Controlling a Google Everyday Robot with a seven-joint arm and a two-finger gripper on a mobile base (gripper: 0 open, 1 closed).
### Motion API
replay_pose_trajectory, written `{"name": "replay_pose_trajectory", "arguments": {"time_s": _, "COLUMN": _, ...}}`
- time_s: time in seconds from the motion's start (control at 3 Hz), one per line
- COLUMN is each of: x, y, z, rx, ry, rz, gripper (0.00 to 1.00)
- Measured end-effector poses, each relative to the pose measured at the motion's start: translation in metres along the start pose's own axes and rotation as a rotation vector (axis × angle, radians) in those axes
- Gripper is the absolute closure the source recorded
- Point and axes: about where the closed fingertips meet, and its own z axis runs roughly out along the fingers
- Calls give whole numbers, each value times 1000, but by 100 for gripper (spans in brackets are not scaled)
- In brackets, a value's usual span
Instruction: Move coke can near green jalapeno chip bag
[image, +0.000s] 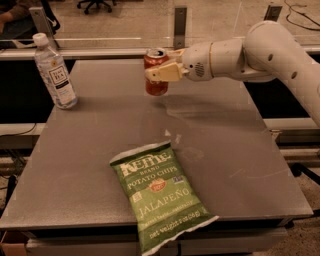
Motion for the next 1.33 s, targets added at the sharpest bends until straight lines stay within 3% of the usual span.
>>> {"name": "replay_pose_trajectory", "arguments": {"time_s": 0.67, "x": -3, "y": 71, "z": -34, "rx": -33, "ry": 60, "rz": 9, "gripper": 100}}
{"name": "replay_pose_trajectory", "arguments": {"time_s": 1.33, "x": 28, "y": 108, "z": -66, "rx": -20, "ry": 72, "rz": 25, "gripper": 100}}
